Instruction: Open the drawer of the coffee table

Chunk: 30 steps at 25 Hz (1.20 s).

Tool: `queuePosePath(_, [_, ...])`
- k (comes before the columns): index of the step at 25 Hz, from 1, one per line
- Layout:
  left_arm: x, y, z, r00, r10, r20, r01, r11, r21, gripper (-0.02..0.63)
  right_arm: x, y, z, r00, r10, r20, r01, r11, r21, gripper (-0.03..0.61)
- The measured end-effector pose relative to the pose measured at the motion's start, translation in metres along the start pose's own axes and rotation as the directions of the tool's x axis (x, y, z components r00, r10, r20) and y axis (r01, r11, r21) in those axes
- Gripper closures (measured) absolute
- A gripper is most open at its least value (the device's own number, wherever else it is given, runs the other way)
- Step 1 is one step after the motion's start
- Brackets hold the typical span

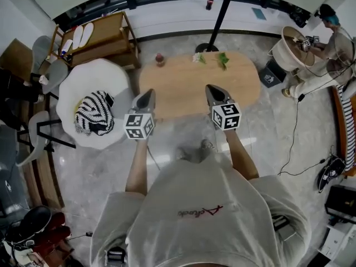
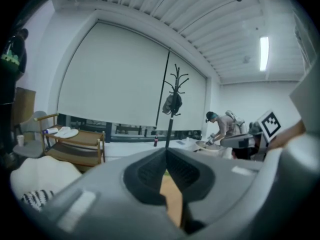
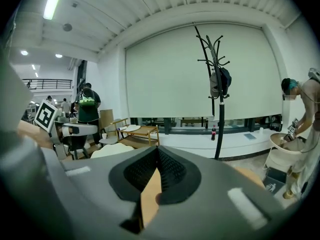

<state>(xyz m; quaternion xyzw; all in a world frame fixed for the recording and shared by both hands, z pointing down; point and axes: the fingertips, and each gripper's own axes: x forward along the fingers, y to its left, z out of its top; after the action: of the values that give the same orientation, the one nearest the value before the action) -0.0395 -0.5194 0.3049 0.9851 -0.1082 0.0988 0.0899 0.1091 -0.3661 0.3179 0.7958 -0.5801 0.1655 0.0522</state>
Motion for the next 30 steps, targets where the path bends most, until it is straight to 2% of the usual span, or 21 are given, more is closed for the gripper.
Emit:
queuePosePath(14, [-0.007,-0.017,-0.074,0.994,-0.007,-0.110,-0.001,0.997,-0.074,0.615,-0.009,-0.003,-0.062,0.995,0.006,-0.100,-0.001,0.999,0.045,0.572])
queuePosePath(21, [-0.018,-0.044,-0.120,0.986,-0.004,-0.167,-0.013,0.994,-0.104,0.615,-0.037,-0.008,-0.115,0.987,0.010,-0.161,0.005,0.996,0.094,0.572])
queuePosePath(30, [-0.043,-0.081,-0.193,0.969,0.047,-0.244,-0.082,0.988,-0.133,0.615,-0.077,-0.023,-0.201,0.970,0.041,-0.240,-0.003,0.988,0.155,0.572])
